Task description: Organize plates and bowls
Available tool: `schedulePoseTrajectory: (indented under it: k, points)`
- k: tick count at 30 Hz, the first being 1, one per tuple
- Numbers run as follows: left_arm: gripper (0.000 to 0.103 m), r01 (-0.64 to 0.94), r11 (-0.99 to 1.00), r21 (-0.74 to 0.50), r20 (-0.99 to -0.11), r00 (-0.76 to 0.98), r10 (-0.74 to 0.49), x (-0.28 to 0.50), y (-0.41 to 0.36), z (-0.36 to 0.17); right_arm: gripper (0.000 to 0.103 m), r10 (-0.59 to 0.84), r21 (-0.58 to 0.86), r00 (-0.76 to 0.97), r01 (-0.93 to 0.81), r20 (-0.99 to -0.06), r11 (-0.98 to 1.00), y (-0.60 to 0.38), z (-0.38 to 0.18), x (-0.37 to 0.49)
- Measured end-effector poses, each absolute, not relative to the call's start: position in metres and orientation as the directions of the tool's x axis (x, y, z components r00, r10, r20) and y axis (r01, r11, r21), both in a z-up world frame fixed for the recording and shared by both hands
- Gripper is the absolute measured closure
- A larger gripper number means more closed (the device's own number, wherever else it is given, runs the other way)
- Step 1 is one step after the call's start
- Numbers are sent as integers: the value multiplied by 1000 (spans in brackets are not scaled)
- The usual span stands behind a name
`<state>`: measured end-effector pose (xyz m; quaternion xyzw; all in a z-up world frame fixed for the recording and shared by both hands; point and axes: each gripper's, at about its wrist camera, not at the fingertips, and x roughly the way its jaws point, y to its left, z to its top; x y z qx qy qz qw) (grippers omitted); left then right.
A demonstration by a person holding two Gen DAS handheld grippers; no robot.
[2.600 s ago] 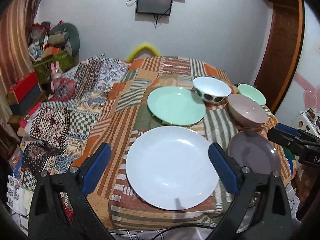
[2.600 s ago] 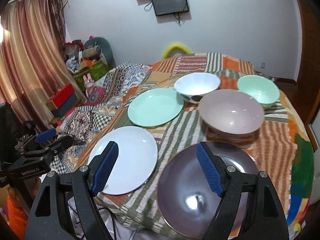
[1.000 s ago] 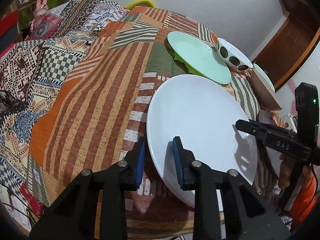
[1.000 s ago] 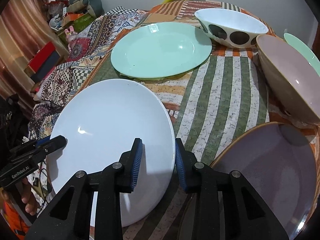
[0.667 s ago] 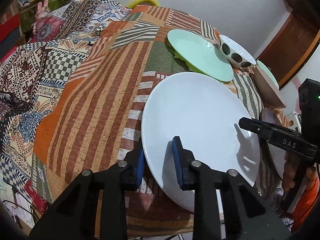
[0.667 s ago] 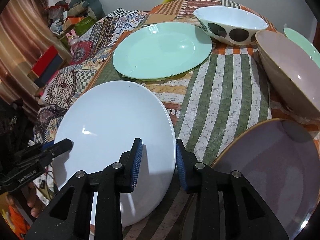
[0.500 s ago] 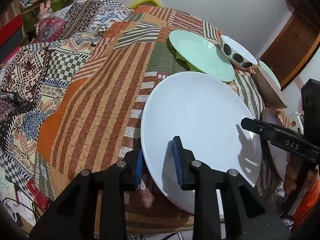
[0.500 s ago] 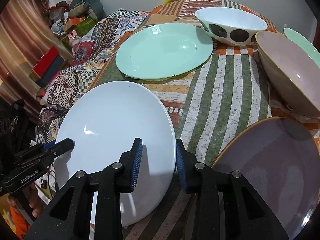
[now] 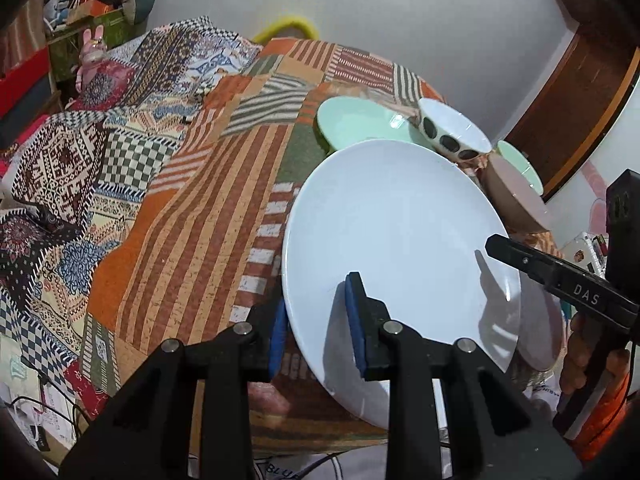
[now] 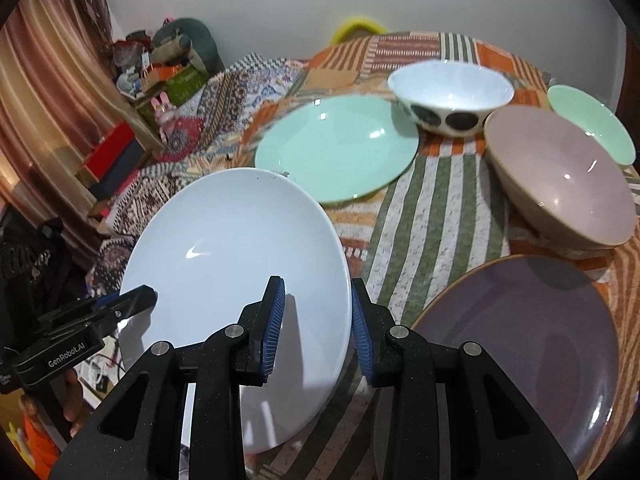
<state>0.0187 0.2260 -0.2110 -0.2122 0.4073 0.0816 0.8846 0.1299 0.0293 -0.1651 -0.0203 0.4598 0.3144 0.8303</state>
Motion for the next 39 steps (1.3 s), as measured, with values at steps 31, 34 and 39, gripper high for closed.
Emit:
schedulePoseTrajectory:
  k: [31,34,39]
  points:
    - [76,-162,955,-247,-703,708,-62,34,123,-152,78,520,291,503,-466,-691,836,-69,-125,112]
    - [76,-140,960,-243,-705,706,-76,38,111,-151,78,512,292,513,-449,-689,844,-79,-124,110]
    - [76,-109,964,-242,-711,696,-100,45,93,-152,77,497,301,531,-415,-686,859,-99,-125,108]
